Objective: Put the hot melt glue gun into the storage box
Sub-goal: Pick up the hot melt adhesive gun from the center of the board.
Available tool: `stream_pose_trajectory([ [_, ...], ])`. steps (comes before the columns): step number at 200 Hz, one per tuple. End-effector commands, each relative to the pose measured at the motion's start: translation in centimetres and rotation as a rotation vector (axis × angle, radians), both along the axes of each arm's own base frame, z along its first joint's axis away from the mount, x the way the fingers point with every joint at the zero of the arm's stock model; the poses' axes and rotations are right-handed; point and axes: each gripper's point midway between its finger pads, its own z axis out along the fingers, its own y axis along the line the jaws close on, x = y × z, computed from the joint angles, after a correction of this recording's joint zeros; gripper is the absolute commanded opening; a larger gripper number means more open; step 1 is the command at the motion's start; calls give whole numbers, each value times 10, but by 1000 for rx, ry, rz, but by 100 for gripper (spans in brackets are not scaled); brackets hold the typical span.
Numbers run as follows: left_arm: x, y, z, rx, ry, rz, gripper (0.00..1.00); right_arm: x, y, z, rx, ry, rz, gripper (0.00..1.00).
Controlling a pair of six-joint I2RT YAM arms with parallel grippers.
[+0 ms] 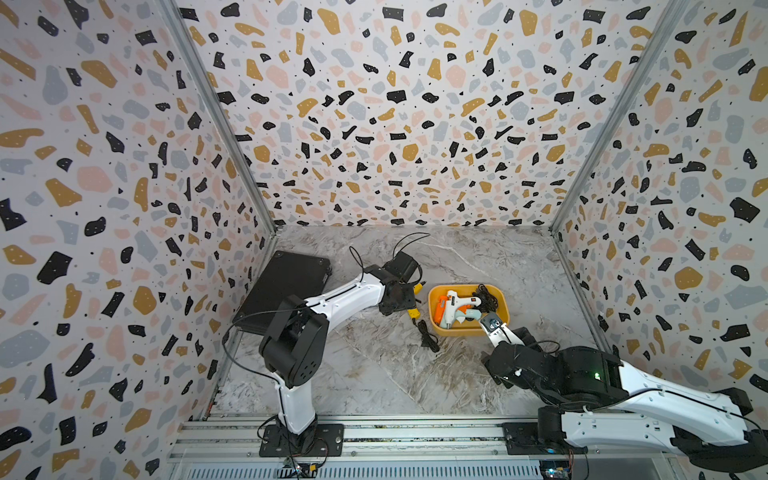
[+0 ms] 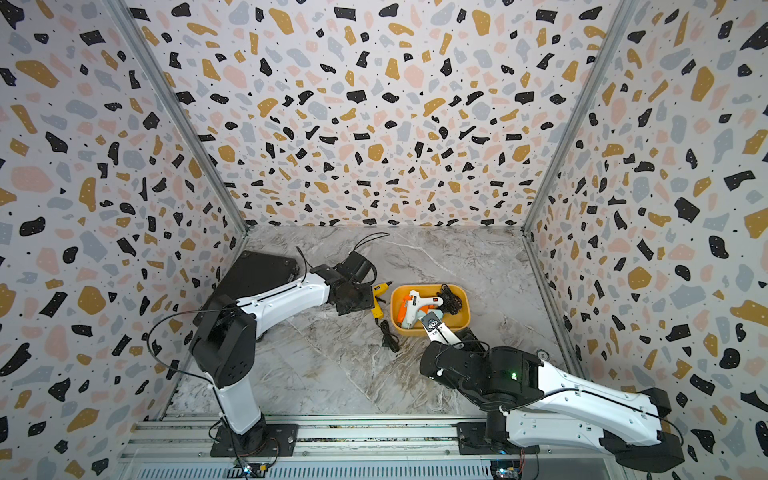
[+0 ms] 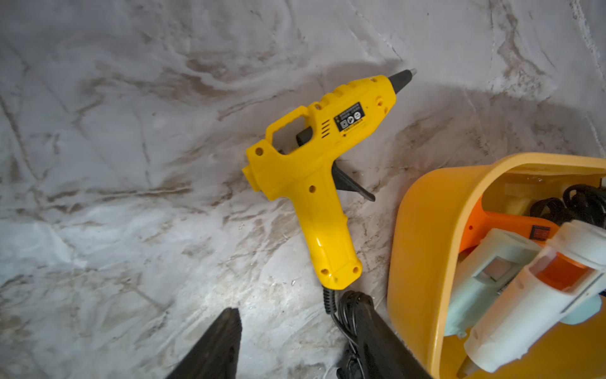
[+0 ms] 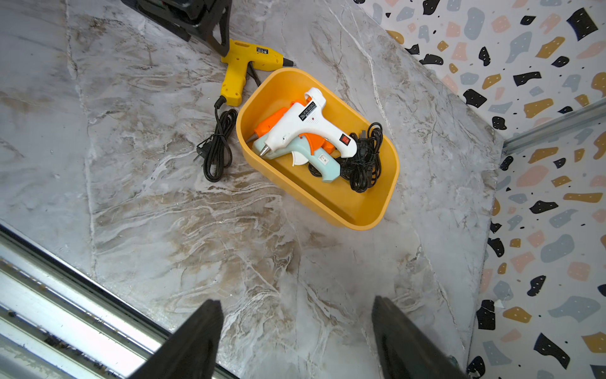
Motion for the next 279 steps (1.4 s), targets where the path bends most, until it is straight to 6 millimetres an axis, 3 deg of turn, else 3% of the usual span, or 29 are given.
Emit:
stream_pose_trajectory([
  [1, 2, 8, -3, 62, 11, 50, 60, 0, -10, 10, 27, -3, -35, 77],
  [41, 5, 9, -20, 131, 45, 20, 61, 0, -19, 11, 40, -14, -56, 77],
  [144, 25, -22, -42, 118, 60, -5, 61, 0, -23, 7, 8, -25, -38, 78],
  [217, 23, -26, -69, 148, 102, -20, 53, 0, -33, 9, 11, -42, -45, 79],
  [233, 20, -23, -74, 162, 113, -20, 45, 1, -33, 11, 8, -49, -40, 79],
  [251, 15, -19, -71, 167, 116, -31, 31, 1, -33, 14, 5, -54, -34, 79],
  [279, 5, -14, -44, 129, 77, -83, 12, 1, -33, 16, 10, -57, -27, 79],
])
